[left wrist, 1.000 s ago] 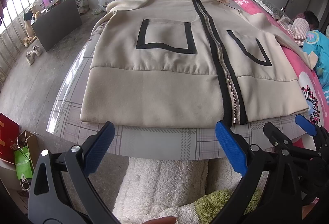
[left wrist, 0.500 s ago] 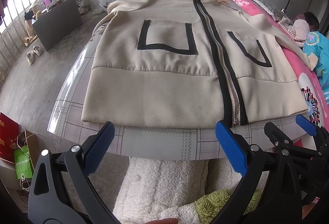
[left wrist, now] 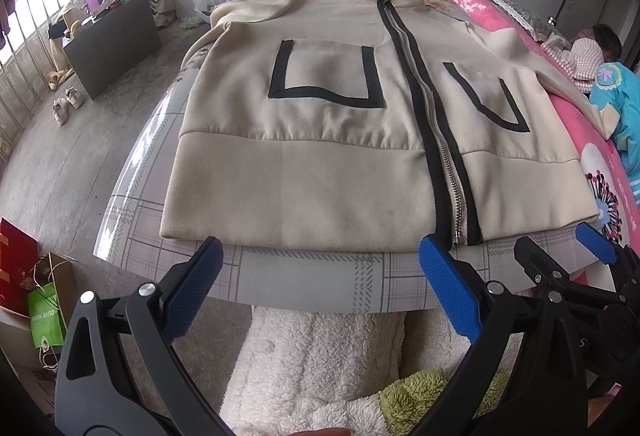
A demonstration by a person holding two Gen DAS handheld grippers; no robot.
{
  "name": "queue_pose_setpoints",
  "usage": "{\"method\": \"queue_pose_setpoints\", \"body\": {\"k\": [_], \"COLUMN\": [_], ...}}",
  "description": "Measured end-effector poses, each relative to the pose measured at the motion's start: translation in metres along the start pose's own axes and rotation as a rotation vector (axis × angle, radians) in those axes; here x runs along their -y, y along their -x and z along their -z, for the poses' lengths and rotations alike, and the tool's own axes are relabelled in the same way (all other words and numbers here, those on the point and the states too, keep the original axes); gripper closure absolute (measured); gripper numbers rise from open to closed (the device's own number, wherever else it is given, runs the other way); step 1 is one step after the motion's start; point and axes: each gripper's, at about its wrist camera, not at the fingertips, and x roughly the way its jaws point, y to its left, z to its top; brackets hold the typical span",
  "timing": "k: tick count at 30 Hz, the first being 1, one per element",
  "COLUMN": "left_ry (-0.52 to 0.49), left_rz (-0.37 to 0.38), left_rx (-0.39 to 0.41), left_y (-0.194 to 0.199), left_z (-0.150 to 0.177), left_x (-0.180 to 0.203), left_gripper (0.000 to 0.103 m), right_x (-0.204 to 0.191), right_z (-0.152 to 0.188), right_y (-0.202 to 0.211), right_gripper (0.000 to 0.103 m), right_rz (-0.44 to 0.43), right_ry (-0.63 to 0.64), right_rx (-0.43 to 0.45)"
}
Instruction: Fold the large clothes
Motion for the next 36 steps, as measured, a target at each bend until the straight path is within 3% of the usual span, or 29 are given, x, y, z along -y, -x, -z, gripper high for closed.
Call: {"method": "queue_pose_setpoints", "body": {"k": [20, 36], "left_ry": [0.000, -0.042], "left_rz": [-0.020, -0.084], "left_rx": [-0.021, -0.060], "left_y": [-0.015, -0.057], "left_z": [0.001, -0.018], "left_x": [0.002, 0.010], "left_gripper": [0.008, 0.008], "right_x": [0.004, 0.041], "right_z": [-0.002, -0.019], "right_y": [-0.007, -0.030], "right_gripper": [0.006, 0.006], "right_rz": [0.006, 0.007], "right_ry": [-0.009, -0.061], "right_rx": [-0.001, 0.007]}}
